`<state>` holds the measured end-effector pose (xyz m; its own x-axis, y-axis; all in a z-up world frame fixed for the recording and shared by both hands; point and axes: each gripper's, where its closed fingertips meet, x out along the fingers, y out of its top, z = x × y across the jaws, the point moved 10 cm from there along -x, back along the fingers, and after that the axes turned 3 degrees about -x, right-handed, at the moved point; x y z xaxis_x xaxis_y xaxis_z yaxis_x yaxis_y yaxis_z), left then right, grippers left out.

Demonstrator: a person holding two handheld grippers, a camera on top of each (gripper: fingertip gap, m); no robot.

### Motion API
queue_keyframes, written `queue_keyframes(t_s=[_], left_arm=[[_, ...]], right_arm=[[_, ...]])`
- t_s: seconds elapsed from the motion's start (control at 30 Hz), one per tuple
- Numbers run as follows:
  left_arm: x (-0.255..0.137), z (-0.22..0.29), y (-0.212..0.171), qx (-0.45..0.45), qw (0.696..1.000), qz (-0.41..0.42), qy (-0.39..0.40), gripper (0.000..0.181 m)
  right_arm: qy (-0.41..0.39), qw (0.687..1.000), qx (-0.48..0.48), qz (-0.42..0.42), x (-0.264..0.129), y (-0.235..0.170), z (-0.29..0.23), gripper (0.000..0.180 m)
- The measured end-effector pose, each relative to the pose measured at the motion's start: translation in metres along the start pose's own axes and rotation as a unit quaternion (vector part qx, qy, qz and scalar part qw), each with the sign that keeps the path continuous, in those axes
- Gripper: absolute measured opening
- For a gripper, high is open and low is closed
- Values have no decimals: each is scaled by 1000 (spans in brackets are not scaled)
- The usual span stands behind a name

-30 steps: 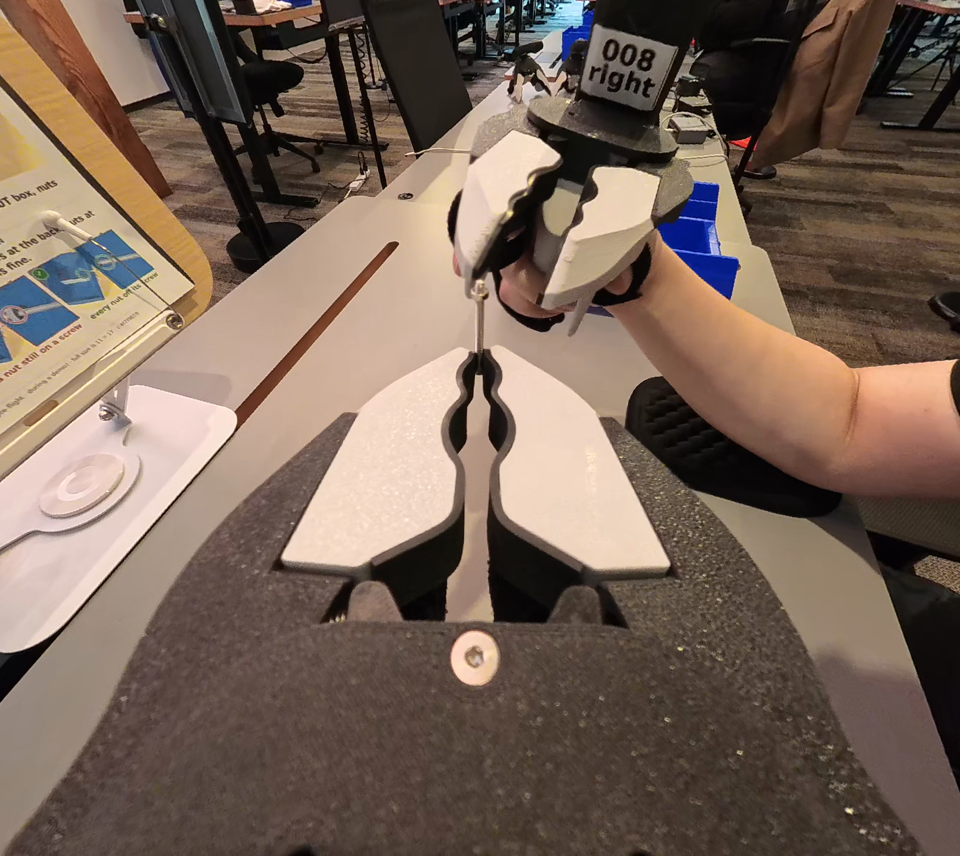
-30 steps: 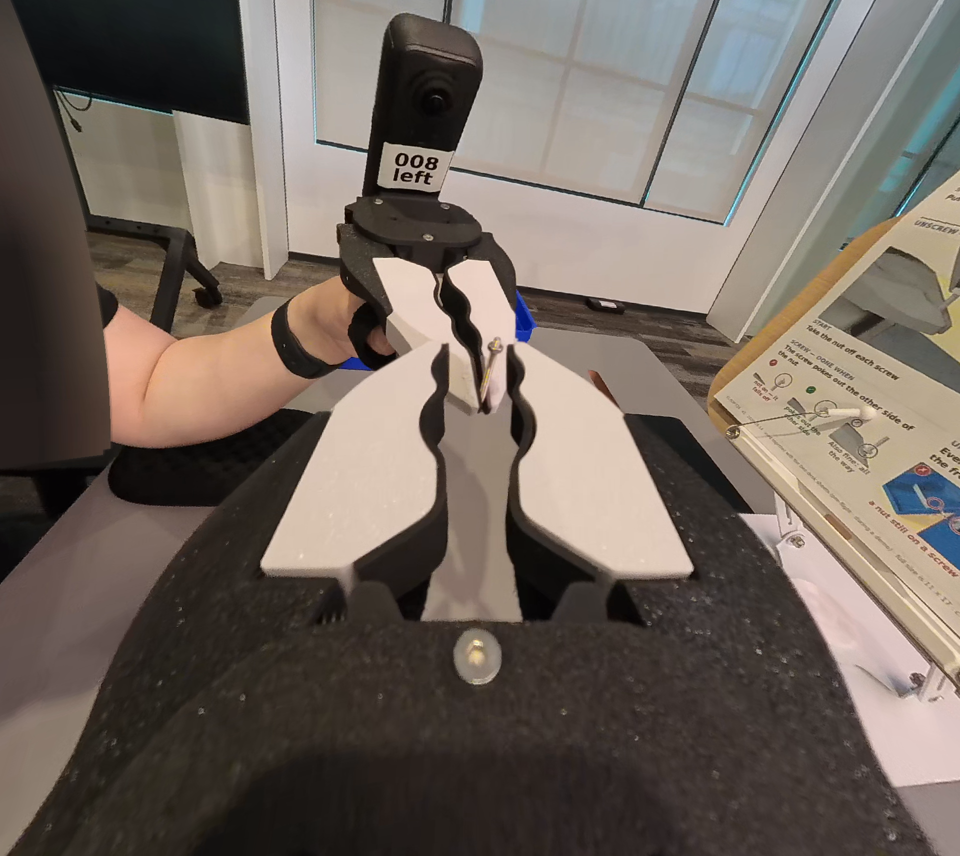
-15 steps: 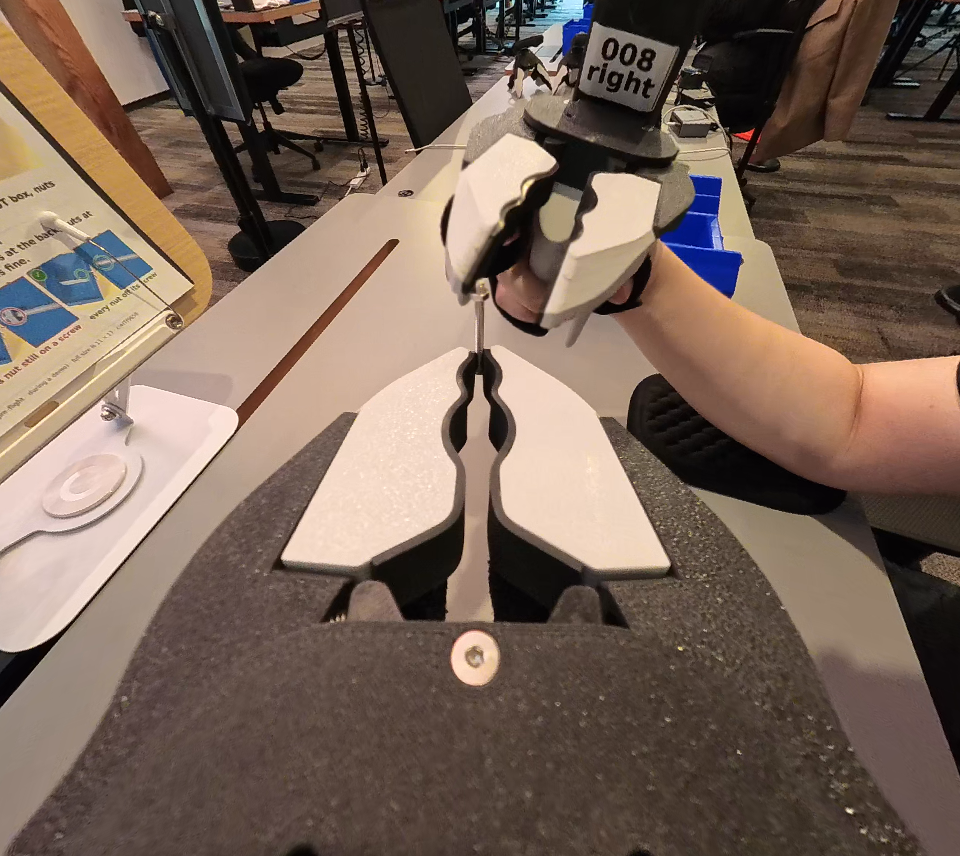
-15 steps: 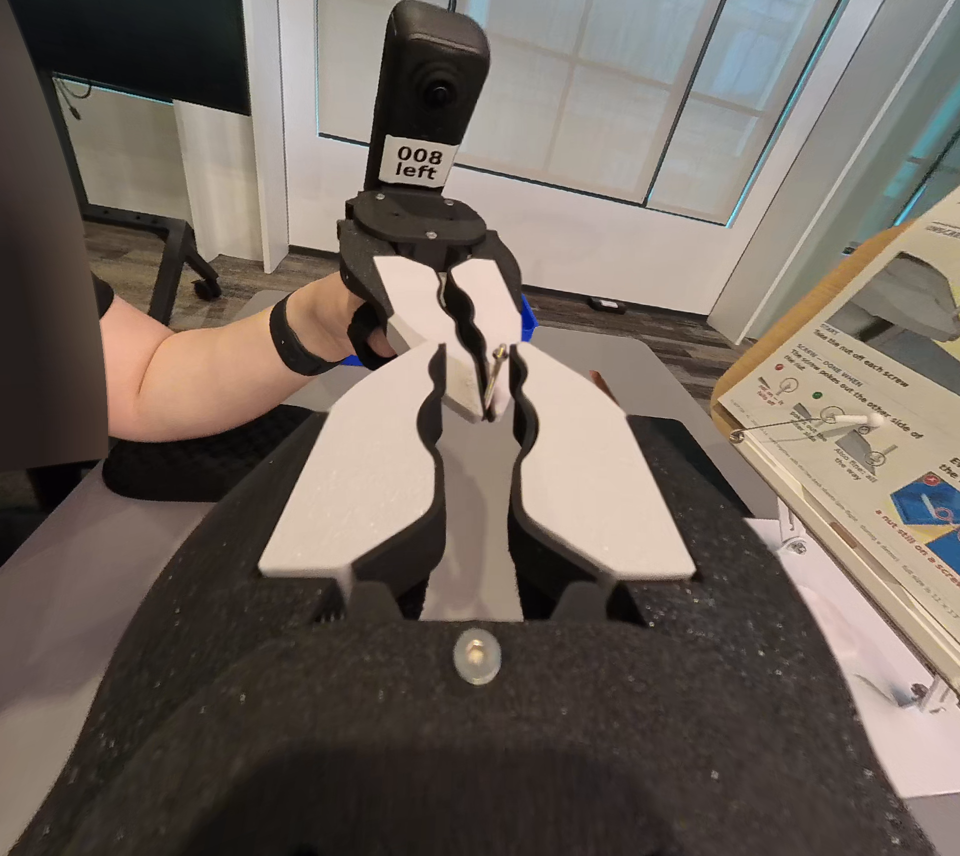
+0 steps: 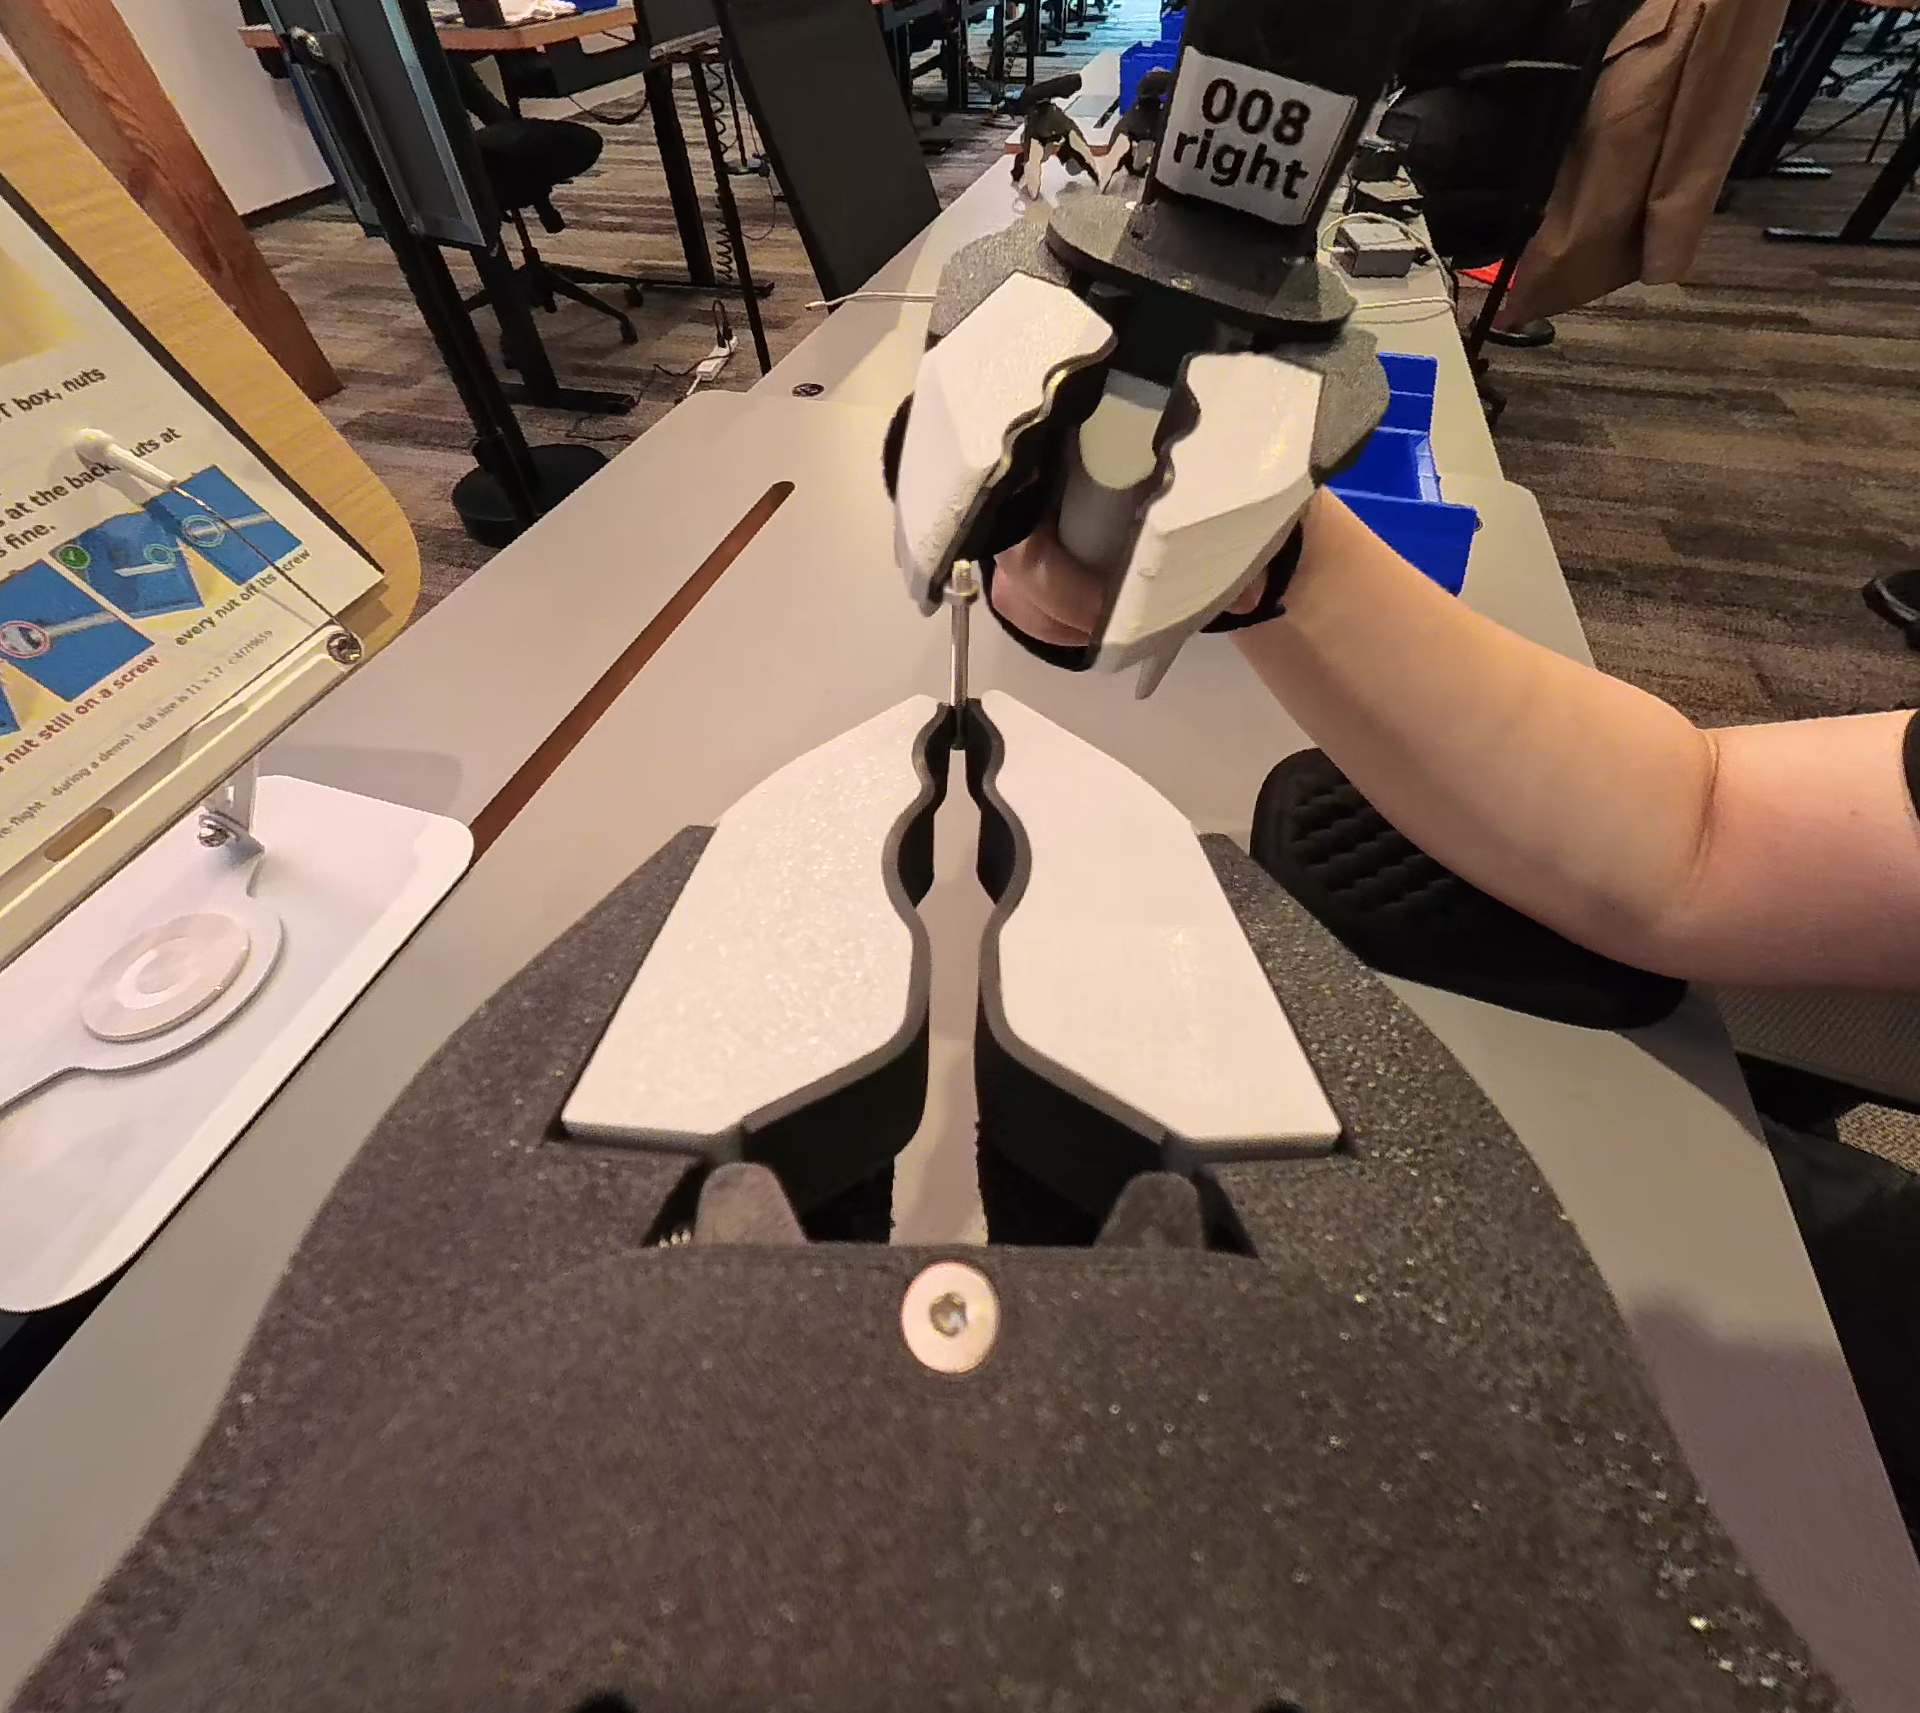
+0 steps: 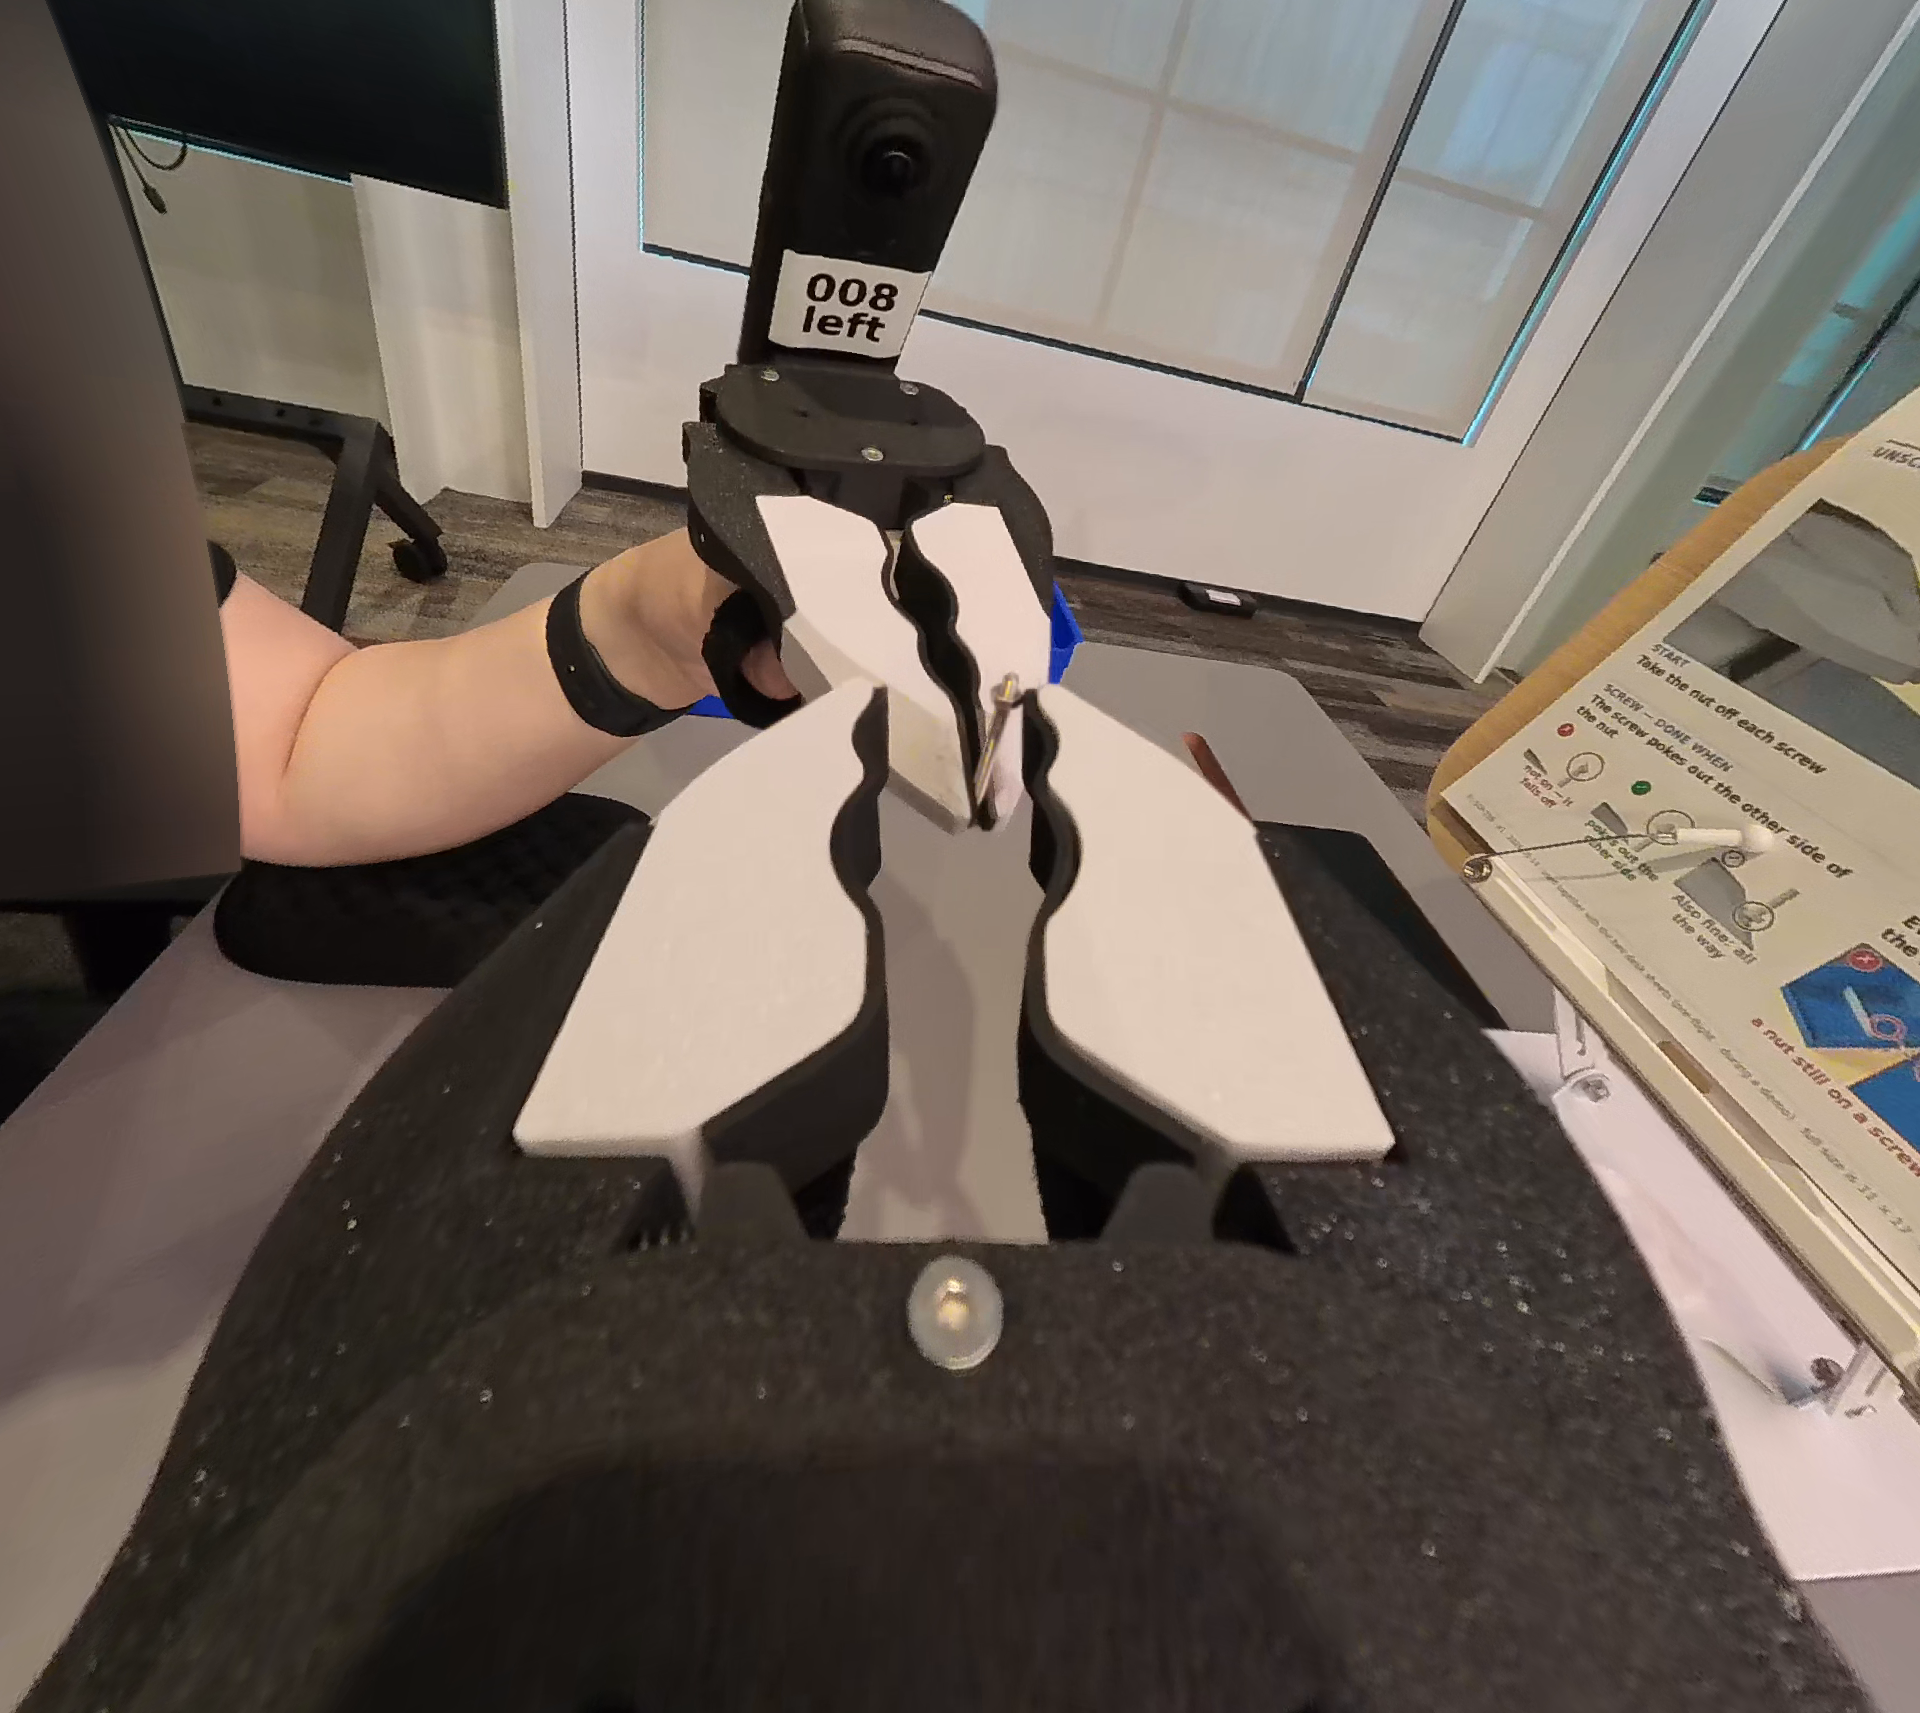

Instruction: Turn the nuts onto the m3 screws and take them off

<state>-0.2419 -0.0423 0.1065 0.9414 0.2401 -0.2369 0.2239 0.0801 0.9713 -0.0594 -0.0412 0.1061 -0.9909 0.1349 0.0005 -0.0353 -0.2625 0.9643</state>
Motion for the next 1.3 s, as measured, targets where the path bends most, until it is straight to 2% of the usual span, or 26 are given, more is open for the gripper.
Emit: queue_keyframes(t_s=[0.1,0.33,0.47,0.73,0.83,0.97,1.13,1.23,1.3], left_arm=[[0,0,0,-2,1000,2,0,2],[1,-1,-1,-1,1000,-2,1,2],[-1,-2,0,-3,1000,3,3,2],[1,-1,-1,-2,1000,-2,2,2],[-2,-2,0,-4,1000,3,4,2],[0,-1,0,-3,1000,1,-1,2],[1,-1,0,-2,1000,-1,1,2],[-2,-2,0,-5,1000,3,3,2],[-1,-2,0,-5,1000,1,0,2]], right_arm=[[-1,1000,3,7,-4,1,1,19],[-3,1000,-6,-6,3,-1,-1,26],[-2,1000,-2,1,-4,0,1,19],[0,1000,-3,-5,2,-1,0,26],[7,1000,-1,0,-5,1,0,17],[-10,1000,4,16,-5,2,2,24],[2,1000,-3,-6,1,-1,0,27],[11,1000,1,1,-3,1,0,17],[1,1000,6,7,-3,1,1,19]])
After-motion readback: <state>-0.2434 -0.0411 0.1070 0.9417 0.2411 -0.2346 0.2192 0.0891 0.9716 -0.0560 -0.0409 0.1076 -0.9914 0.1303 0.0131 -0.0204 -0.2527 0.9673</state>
